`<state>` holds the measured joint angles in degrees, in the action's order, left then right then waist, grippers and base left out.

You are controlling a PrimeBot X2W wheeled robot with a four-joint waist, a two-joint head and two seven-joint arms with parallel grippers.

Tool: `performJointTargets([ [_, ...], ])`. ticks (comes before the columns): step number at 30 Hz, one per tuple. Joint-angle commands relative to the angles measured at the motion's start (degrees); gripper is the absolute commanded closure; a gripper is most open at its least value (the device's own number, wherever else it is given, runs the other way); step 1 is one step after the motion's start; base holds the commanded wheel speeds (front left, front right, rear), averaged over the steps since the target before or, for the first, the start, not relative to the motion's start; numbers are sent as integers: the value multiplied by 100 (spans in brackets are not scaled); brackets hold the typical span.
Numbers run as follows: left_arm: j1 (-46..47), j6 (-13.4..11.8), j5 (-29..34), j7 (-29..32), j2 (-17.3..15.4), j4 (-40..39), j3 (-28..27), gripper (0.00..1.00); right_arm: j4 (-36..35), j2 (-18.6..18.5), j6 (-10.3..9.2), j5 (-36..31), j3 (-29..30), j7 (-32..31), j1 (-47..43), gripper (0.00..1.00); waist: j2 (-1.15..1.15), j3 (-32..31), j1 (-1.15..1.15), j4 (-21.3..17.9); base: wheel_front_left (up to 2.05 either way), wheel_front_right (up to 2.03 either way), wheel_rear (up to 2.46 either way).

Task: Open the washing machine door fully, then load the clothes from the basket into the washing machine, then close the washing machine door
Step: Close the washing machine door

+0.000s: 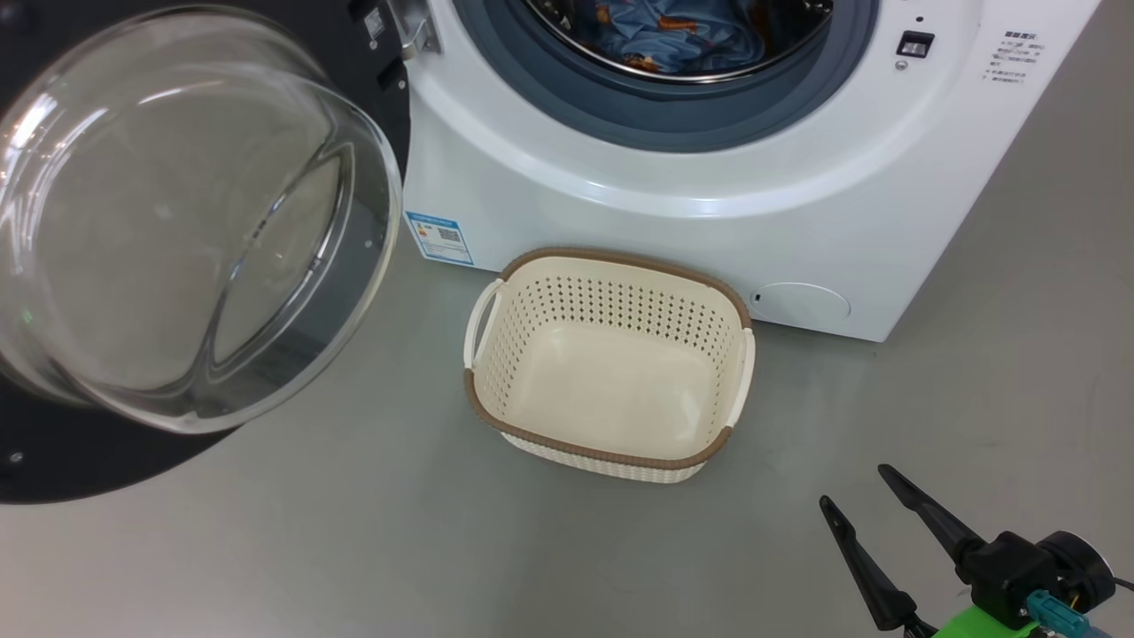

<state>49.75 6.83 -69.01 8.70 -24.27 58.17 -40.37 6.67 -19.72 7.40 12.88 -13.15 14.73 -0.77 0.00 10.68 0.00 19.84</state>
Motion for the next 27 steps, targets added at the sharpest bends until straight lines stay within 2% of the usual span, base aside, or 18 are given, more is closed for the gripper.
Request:
performJointTargets([
  [1, 69, 29, -28, 85, -414, -111, -39, 100, -157, -98, 9, 58, -118, 27, 143, 0, 0, 11, 0, -21, 0, 0, 0],
  [12, 8, -33, -111, 603, -582, -36, -10, 100, -189, -190, 9, 70, -136, 27, 104, 0, 0, 3, 0, -140, 0, 0, 0],
  [20, -45, -147, -182, 1279, -583, 37, 109, 100, -152, -202, 9, 75, -142, 27, 50, 0, 0, -123, 0, -141, 0, 0, 0],
  [27, -89, -302, -316, 2142, -493, 108, 225, 100, -134, -147, 9, 42, -170, 27, 1, 0, 0, -203, 0, -79, 0, 0, 0],
])
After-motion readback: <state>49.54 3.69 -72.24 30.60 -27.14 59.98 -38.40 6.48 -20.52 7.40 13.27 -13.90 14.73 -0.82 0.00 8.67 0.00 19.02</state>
